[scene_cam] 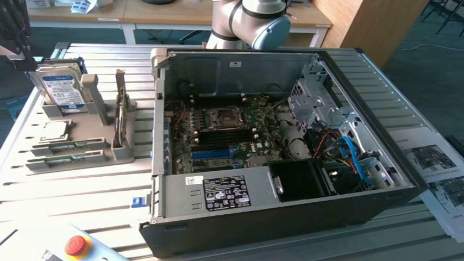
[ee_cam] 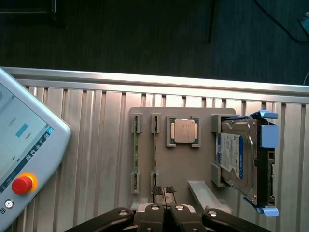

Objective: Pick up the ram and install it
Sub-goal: 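Pick up the ram and move it above insertion slot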

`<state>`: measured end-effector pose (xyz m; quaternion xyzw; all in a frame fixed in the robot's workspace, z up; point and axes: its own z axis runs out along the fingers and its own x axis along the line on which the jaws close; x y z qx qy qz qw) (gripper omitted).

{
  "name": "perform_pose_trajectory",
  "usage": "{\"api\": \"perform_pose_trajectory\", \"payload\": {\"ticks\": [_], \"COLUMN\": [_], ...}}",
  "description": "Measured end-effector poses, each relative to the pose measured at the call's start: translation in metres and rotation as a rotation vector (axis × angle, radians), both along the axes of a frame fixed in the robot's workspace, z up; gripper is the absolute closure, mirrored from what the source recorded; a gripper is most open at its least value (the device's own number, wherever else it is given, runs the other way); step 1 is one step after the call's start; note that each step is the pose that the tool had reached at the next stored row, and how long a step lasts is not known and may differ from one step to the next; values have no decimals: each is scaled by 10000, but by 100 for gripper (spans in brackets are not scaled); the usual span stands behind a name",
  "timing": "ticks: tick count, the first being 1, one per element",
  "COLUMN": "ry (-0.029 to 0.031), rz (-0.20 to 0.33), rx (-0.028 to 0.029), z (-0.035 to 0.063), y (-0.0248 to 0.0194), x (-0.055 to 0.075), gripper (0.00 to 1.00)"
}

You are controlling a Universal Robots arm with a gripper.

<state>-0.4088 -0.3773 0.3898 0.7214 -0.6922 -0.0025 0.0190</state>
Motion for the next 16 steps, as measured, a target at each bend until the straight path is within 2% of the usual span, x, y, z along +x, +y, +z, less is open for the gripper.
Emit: {"api": "perform_pose_trajectory", "payload": {"ticks": [16], "ry": [1], "rz": [45], "rx": [-1], "z": [-20], "y": [-1], "x": [2], "gripper": [90]}}
